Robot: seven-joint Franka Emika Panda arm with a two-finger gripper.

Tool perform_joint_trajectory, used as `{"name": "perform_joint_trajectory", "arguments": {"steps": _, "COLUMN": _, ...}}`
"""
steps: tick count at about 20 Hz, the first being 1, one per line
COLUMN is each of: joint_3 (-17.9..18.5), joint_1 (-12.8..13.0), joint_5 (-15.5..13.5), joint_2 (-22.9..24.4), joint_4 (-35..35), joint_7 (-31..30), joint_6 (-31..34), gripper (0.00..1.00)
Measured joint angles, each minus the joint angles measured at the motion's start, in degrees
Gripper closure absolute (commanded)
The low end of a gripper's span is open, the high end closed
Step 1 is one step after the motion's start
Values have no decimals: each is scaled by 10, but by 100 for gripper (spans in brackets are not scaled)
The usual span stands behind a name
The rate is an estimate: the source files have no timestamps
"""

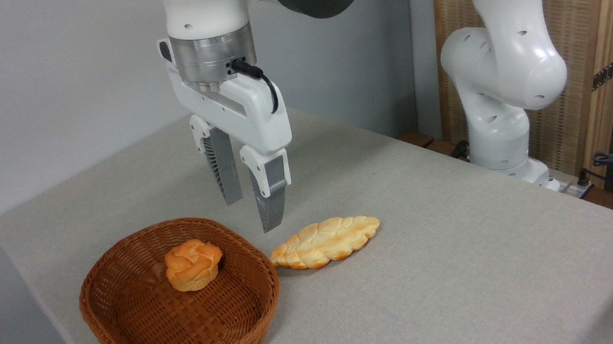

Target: Put bread into the basket

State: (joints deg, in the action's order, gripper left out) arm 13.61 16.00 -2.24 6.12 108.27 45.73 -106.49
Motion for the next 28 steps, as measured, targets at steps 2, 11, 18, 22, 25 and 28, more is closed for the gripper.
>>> {"name": "perform_joint_trajectory", "arguments": {"steps": 2, "joint_3": 0, "joint_1": 0, "joint_5": 0, "joint_2": 0, "joint_4": 0, "joint_7": 0, "joint_6": 0, "gripper": 0}}
{"name": "perform_joint_trajectory", "arguments": {"steps": 11, "joint_3": 0, "joint_1": 0, "joint_5": 0, "joint_2": 0, "joint_4": 0, "joint_7": 0, "joint_6": 0, "gripper": 0}}
{"name": "perform_joint_trajectory", "arguments": {"steps": 18, "joint_3": 0, "joint_1": 0, "joint_5": 0, "joint_2": 0, "joint_4": 0, "joint_7": 0, "joint_6": 3, "gripper": 0}}
{"name": "perform_joint_trajectory", "arguments": {"steps": 22, "joint_3": 0, "joint_1": 1, "joint_5": 0, "joint_2": 0, "joint_4": 0, "joint_7": 0, "joint_6": 16, "gripper": 0}}
{"name": "perform_joint_trajectory", "arguments": {"steps": 25, "joint_3": 0, "joint_1": 1, "joint_5": 0, "joint_2": 0, "joint_4": 0, "joint_7": 1, "joint_6": 18, "gripper": 0}}
{"name": "perform_joint_trajectory", "arguments": {"steps": 28, "joint_3": 0, "joint_1": 4, "joint_5": 0, "joint_2": -1, "joint_4": 8, "joint_7": 9, "joint_6": 21, "gripper": 0}}
